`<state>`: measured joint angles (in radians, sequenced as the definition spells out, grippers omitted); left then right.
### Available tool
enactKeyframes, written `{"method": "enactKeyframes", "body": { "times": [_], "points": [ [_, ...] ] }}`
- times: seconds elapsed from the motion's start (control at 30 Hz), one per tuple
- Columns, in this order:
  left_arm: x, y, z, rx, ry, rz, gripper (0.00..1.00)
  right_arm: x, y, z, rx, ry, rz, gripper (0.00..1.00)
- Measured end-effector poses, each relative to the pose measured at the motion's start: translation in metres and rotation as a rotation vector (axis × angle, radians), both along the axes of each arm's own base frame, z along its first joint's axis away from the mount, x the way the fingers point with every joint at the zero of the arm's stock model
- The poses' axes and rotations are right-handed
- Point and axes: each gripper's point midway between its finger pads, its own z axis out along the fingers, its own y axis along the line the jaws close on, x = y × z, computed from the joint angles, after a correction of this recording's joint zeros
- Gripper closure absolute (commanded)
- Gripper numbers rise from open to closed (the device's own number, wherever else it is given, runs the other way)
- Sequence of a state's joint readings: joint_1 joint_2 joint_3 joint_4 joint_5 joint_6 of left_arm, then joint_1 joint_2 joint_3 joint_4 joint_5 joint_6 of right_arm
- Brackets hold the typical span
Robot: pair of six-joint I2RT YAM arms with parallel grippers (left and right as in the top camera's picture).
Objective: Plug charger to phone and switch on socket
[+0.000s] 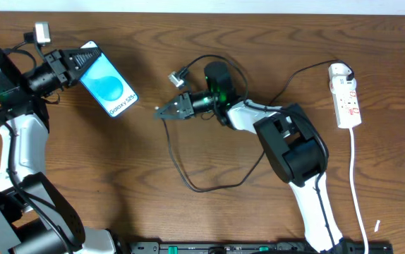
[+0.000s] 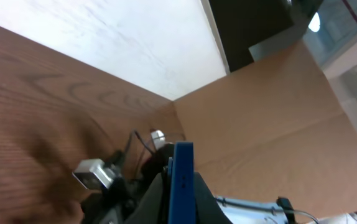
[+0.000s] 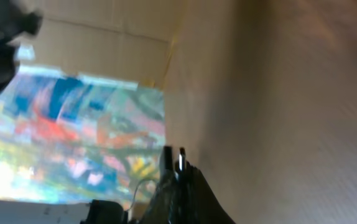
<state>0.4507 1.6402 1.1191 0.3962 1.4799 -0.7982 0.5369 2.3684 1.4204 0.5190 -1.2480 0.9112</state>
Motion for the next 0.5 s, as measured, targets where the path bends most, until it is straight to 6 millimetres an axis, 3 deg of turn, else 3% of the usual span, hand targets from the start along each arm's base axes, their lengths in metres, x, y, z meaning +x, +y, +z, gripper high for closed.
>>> {"method": "enactKeyframes", "body": {
  "times": [0.37,0.5],
  "points": [
    [-0.006,-0.003,0.002,-0.014,0.006,-0.038,0.92,0.019,-0.035,-0.067,-0.273,0.066,-0.164,0.99],
    [-0.007,-0.003,0.002,-0.016,0.006,-0.043,0.93,0.026,-0.049,-0.077,-0.357,0.061,-0.198,0.99]
  ]
}}
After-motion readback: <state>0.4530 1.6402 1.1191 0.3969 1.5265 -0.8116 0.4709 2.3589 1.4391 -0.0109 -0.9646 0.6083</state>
